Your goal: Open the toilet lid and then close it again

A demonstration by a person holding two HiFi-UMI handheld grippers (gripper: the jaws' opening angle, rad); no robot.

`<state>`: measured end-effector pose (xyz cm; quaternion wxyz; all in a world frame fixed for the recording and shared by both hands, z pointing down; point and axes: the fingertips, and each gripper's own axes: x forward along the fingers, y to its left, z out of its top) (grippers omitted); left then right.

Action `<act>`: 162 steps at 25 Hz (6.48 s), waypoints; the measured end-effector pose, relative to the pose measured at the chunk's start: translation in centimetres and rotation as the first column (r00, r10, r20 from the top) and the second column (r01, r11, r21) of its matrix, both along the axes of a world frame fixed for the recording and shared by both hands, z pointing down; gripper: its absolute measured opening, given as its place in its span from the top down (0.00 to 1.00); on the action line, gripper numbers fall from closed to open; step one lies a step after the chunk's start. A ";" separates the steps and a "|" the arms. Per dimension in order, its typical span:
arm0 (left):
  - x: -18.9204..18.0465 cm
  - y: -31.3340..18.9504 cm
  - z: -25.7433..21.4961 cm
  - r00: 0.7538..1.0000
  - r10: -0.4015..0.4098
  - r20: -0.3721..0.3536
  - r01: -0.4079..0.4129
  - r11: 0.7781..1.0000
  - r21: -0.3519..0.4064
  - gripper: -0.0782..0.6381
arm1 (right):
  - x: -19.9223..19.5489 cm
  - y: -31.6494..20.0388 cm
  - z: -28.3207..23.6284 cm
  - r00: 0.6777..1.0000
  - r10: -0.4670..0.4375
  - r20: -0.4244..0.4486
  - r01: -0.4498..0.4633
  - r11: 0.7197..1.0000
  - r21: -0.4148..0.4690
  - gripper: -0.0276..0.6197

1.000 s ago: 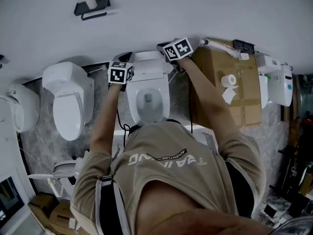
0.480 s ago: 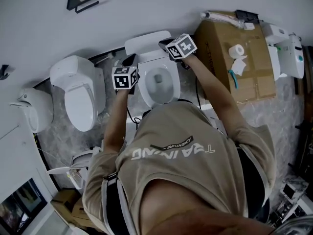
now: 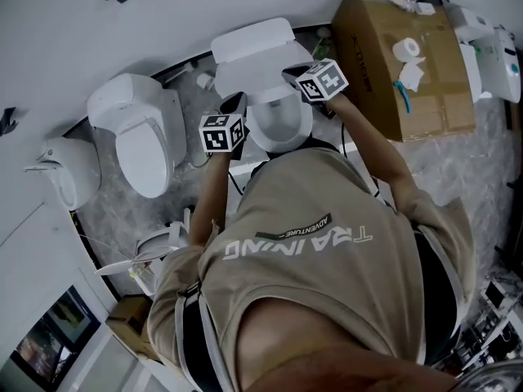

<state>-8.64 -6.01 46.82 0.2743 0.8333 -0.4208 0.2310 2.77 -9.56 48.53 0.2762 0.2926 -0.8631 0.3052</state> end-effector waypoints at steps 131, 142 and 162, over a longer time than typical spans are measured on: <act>1.2 3.4 9.4 0.991 0.090 0.102 -0.084 0.994 -0.065 0.88 | 1.1 6.7 9.3 0.987 0.117 -0.108 -0.120 0.993 -0.016 0.94; 2.2 -7.5 -11.8 1.000 0.007 -0.024 0.003 0.927 0.374 0.88 | 1.3 -0.9 -9.4 0.983 0.170 0.064 -0.182 0.931 0.317 0.94; 1.9 -8.2 -35.6 0.992 -0.062 -0.107 0.122 0.623 0.773 0.88 | 1.9 -3.7 -36.9 0.955 0.097 0.280 -0.286 0.552 0.784 0.94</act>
